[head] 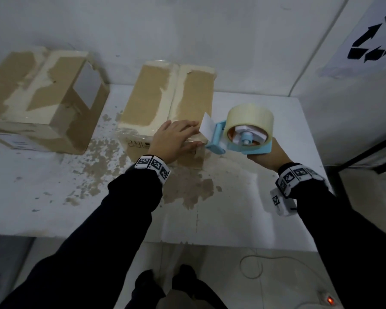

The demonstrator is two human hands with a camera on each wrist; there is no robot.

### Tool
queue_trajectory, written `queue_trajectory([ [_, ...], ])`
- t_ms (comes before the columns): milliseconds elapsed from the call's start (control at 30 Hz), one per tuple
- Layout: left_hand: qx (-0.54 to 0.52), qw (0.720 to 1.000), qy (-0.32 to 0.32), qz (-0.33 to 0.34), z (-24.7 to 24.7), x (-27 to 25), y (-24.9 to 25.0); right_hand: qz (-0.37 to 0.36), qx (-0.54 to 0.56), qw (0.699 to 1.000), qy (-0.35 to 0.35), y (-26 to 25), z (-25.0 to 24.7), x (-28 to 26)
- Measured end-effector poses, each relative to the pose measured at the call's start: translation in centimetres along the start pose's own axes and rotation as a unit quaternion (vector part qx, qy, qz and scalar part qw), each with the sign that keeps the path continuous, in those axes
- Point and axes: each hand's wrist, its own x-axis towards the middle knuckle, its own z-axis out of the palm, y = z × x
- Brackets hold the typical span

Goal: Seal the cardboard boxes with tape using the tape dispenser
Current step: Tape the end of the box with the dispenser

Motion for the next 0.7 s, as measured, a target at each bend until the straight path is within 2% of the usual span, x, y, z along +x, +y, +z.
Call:
queue_trajectory([
  [100,0.005,1.0,-0.006,0.0,0.1,0.0,0.0,0.082,0.053,0.995,-0.017,0.3,1.2,-0.7],
  [167,0.011,1.0,-0.01,-0.002,0.1,-0.1,0.0,0.101,0.095,0.99,-0.026,0.4,1.9,-1.2],
  [333,0.009,1.0,-0.014,-0.014,-0.1,0.0,0.2,0.124,0.166,0.977,-0.04,0.7,2.6,-2.0],
  [533,0.009,1.0,-0.013,-0.021,-0.2,0.0,0.5,0.11,0.133,0.985,-0.02,0.0,2.2,-2.4],
  [700,0.003,0.999,-0.022,-0.023,-0.3,0.1,0.5,0.127,0.152,0.98,-0.035,-0.2,2.2,-3.0],
])
